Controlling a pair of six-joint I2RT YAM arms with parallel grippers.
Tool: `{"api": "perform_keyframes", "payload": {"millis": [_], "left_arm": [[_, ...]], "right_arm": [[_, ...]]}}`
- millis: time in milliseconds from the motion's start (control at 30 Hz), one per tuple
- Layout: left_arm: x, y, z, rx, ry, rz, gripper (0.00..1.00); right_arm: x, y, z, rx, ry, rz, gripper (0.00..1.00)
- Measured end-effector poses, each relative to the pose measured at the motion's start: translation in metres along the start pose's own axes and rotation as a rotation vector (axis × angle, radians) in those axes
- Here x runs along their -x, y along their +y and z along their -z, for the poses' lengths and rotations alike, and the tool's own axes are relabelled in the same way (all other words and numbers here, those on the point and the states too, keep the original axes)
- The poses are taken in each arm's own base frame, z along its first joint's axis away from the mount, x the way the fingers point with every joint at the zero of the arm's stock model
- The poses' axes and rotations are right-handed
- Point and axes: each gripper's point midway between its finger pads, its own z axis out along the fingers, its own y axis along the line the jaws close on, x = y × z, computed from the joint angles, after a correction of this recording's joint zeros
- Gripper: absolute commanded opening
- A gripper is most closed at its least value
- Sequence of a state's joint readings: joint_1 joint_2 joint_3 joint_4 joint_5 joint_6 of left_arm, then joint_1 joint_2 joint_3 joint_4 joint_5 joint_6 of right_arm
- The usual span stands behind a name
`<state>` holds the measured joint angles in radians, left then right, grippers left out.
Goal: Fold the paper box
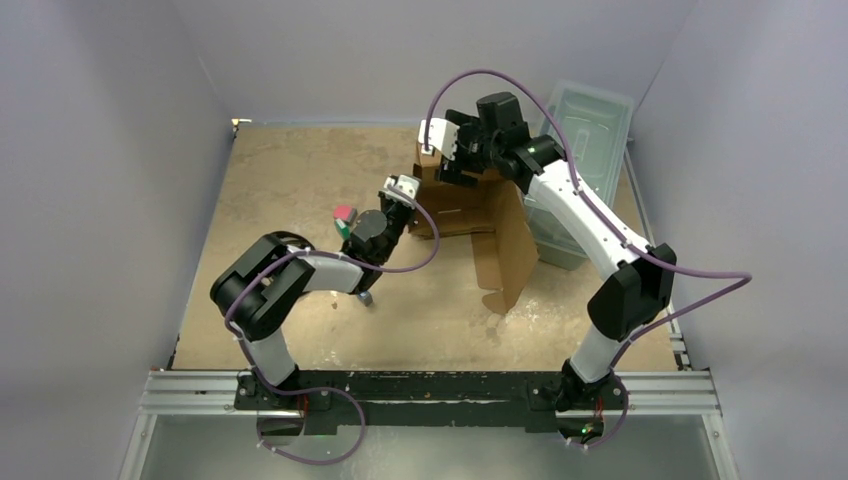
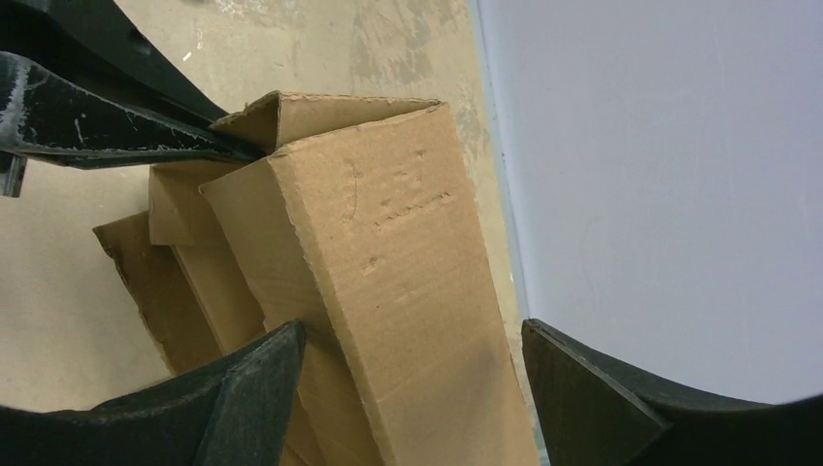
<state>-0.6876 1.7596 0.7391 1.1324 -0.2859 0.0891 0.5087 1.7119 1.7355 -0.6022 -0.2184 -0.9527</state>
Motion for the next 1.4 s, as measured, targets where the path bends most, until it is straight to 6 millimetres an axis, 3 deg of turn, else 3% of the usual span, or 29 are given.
{"api": "perform_keyframes", "payload": {"millis": [133, 700, 900, 1400], "left_arm": [[0.001, 0.000, 0.001, 0.001, 0.001, 0.022, 0.00], [0.002, -0.006, 0.003, -0.031, 0.013, 0.039, 0.00], [-0.001, -0.008, 0.004, -0.043, 0.026, 0.044, 0.00], [0.007, -0.010, 0.009, -0.071, 0.014, 0.057, 0.00]], "right_arm": [[0.003, 0.002, 0.002, 0.007, -0.008, 0.002, 0.92], [0.006, 0.010, 0.010, 0.035, 0.005, 0.035, 0.94], [0.019, 0.013, 0.014, 0.039, 0.001, 0.046, 0.97], [0.018, -0.002, 0.003, -0.067, 0.065, -0.029, 0.80]]}}
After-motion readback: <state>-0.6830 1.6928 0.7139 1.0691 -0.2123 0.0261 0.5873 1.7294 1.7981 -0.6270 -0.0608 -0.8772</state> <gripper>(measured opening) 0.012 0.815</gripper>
